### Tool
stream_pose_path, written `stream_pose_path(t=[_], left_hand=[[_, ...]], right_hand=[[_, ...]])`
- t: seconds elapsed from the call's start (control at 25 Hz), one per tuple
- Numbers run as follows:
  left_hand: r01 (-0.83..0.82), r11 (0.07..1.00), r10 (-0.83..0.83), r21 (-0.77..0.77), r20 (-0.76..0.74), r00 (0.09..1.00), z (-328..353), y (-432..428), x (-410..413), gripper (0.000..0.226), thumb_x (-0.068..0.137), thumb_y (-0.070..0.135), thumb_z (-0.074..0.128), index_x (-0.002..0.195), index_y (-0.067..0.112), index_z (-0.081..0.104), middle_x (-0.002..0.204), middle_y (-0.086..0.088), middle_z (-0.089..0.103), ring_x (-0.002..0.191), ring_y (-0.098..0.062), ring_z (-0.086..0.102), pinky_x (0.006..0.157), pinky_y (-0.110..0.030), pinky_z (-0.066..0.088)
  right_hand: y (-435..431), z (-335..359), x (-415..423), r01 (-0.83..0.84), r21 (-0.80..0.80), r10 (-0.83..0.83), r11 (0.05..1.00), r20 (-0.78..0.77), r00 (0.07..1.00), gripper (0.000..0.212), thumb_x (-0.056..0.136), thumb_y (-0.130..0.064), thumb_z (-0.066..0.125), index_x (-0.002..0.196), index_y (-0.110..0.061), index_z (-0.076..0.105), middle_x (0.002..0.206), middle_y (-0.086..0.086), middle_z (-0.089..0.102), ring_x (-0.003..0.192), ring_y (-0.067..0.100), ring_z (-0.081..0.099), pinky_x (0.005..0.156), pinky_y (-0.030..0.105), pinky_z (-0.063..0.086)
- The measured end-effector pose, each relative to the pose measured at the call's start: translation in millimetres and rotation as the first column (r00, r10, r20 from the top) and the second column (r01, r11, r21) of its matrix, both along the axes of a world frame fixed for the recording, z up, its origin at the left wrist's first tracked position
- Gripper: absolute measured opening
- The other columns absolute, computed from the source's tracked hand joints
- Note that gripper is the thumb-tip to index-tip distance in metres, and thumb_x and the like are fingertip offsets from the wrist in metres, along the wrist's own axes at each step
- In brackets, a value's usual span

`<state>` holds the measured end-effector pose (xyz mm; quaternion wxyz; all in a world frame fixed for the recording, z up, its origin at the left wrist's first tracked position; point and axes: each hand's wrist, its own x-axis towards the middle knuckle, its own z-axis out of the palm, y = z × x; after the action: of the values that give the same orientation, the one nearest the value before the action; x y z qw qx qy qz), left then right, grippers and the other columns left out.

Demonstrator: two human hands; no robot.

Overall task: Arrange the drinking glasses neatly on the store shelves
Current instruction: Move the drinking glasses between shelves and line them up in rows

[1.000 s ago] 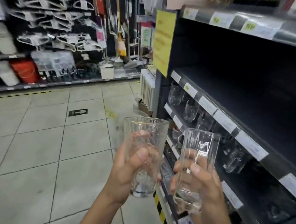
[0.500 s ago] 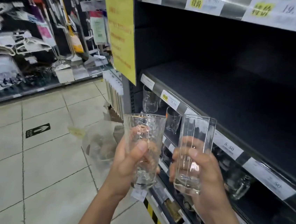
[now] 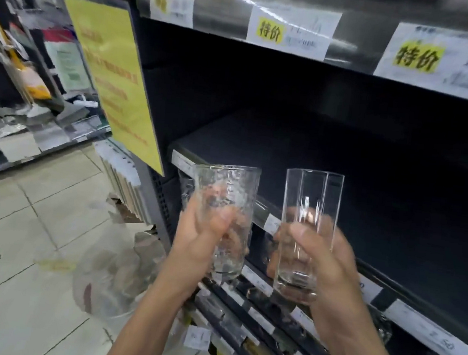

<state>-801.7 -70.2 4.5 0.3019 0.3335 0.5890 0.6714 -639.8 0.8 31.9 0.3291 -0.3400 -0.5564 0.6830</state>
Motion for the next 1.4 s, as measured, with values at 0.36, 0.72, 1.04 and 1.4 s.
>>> stream_pose_path(t=[0.36,0.72,1.04,1.4], left_hand=[[0.363,0.931,-0.364,-0.031,-0.146,0.920,39,99,-61,0.062,0.079,0.061,0.063,0.130,0.034,0.038,0.108,0.009,0.069,0.096,-0.012,0.070,0.095,-0.044,0.055],[0.513,0.858,-0.510,-0.021,-0.150,0.847,26,207,-112,0.082,0.074,0.003,0.084,0.134,0.017,0.030,0.114,0.002,0.059,0.109,-0.012,0.061,0.103,-0.035,0.050],[0.471,0.882,-0.466,-0.022,-0.185,0.865,5,260,-120,0.086,0.074,0.006,0.085,0.137,0.014,0.026,0.110,0.002,0.057,0.103,-0.010,0.060,0.099,-0.034,0.052],[0.413,0.911,-0.367,0.019,-0.422,0.829,-16,331,-140,0.080,0.079,0.027,0.084,0.142,0.014,0.036,0.132,0.000,0.056,0.117,-0.009,0.055,0.094,-0.015,0.048]], right_hand=[[48,28,-49,0.387,0.222,-0.418,0.895,0.113,0.902,0.040,0.077,-0.038,0.078,0.111,-0.030,0.060,0.100,-0.008,0.072,0.089,0.003,0.069,0.072,0.023,0.049],[117,8,-91,0.440,0.378,-0.538,0.815,0.209,0.817,0.061,0.077,-0.031,0.084,0.127,-0.022,0.051,0.114,-0.005,0.065,0.103,0.004,0.063,0.077,0.017,0.050],[171,-16,-105,0.472,0.446,-0.606,0.760,0.224,0.764,0.071,0.074,-0.030,0.086,0.132,-0.018,0.047,0.122,0.001,0.061,0.109,0.014,0.062,0.093,0.035,0.055],[248,-30,-115,0.474,0.477,-0.645,0.740,0.300,0.703,0.070,0.074,-0.049,0.081,0.131,-0.026,0.046,0.115,-0.012,0.060,0.108,0.008,0.058,0.094,0.024,0.049]])
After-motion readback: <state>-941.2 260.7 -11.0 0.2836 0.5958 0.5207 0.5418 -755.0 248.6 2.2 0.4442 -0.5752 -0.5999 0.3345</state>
